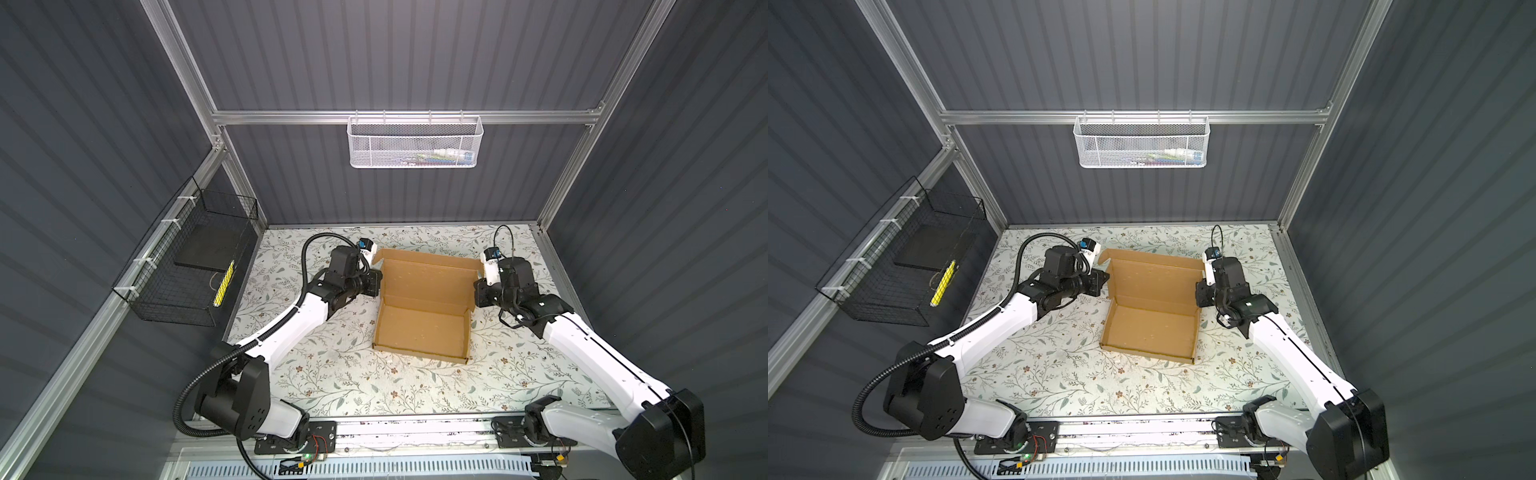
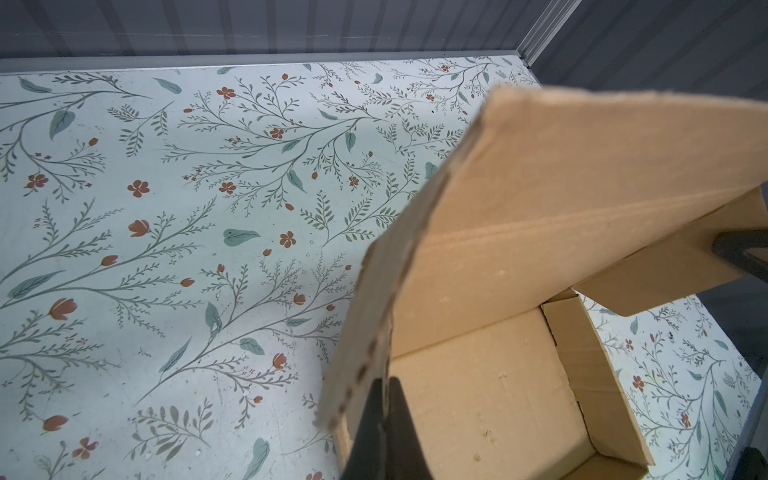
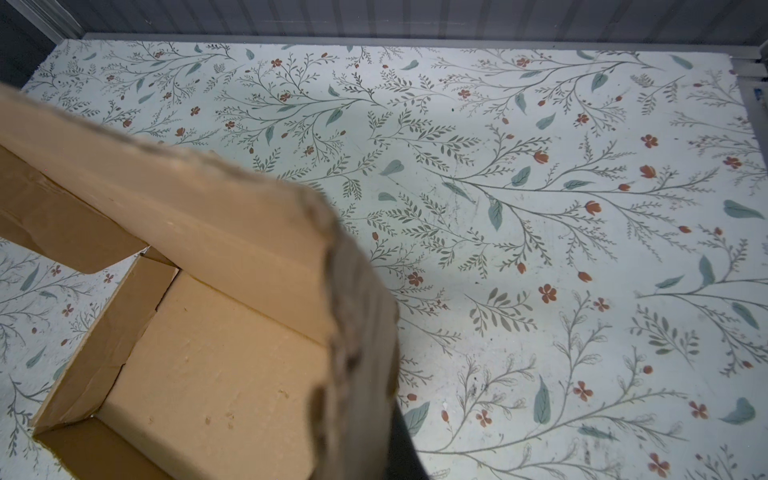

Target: Fold the paper box

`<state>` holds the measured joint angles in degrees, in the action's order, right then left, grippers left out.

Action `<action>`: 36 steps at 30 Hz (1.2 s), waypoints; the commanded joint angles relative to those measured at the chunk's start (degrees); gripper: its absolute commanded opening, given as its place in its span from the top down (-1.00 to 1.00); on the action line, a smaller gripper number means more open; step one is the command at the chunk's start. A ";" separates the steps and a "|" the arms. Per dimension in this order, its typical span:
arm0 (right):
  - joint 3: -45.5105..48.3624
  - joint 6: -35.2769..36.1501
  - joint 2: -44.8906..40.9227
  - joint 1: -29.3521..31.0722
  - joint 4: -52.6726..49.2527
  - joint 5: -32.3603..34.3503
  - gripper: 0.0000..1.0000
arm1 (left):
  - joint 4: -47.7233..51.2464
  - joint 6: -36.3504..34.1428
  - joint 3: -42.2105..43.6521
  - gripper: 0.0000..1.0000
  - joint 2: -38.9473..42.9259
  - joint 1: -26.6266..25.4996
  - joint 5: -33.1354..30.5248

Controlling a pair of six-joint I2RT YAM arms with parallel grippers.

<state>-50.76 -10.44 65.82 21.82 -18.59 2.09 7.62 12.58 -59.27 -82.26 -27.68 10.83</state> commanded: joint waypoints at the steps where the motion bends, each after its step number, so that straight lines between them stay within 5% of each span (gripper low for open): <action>1: 0.99 -1.82 -0.74 1.28 3.01 2.12 0.80 | -2.23 1.29 0.95 1.00 2.10 -0.27 0.11; 36: 13.12 -15.65 -3.77 16.59 13.59 19.17 0.74 | -4.54 4.47 10.34 1.00 9.25 -0.79 -2.30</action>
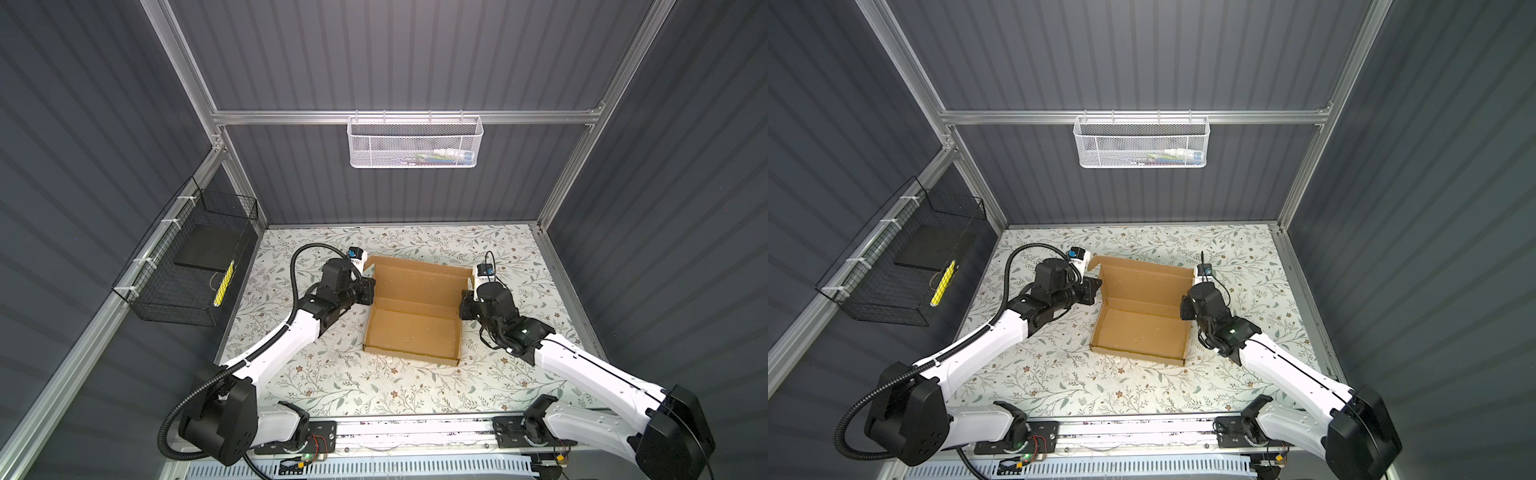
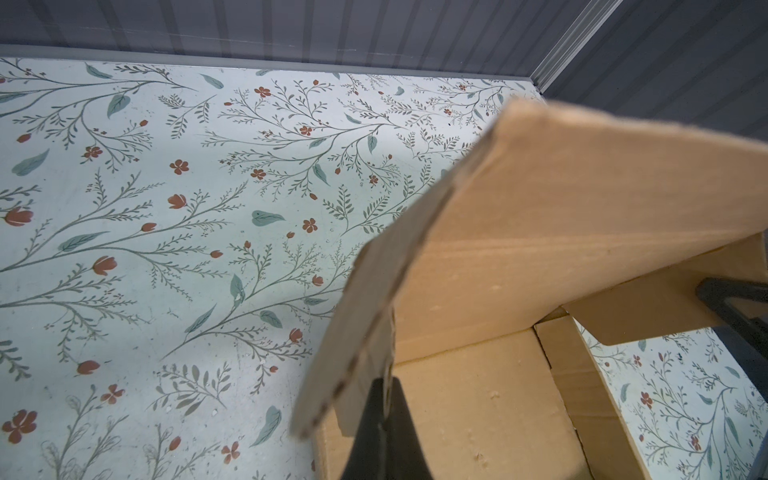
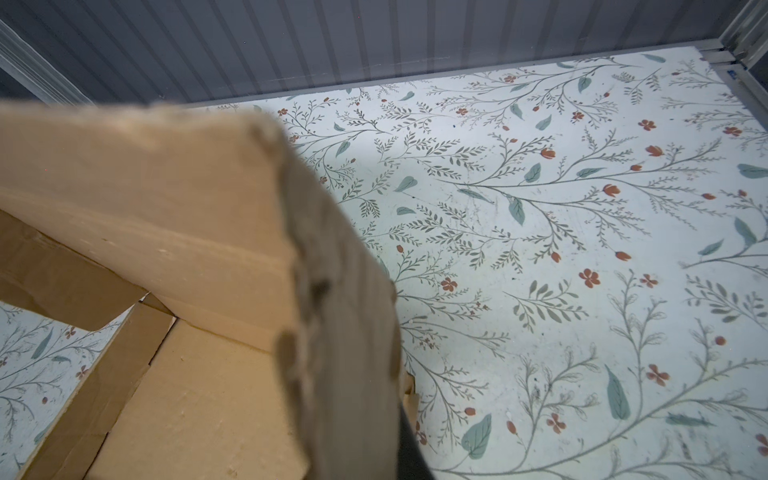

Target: Fold the paper box

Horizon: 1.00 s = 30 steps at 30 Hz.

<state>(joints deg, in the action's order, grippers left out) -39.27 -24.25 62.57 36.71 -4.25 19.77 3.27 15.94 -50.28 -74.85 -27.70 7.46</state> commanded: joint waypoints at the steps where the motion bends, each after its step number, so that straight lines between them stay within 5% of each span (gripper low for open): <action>1: 1.88 -2.11 -0.60 2.18 -0.59 1.88 0.74 | -0.19 1.19 1.58 1.00 2.02 -0.77 1.01; 30: 7.74 -9.49 -3.04 10.87 -2.42 10.82 0.76 | -1.35 4.44 11.83 1.00 9.30 -1.91 -2.41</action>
<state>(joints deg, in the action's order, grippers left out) -32.16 -32.38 59.94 46.85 -5.28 28.97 0.12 19.00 -40.23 -66.65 -29.02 5.50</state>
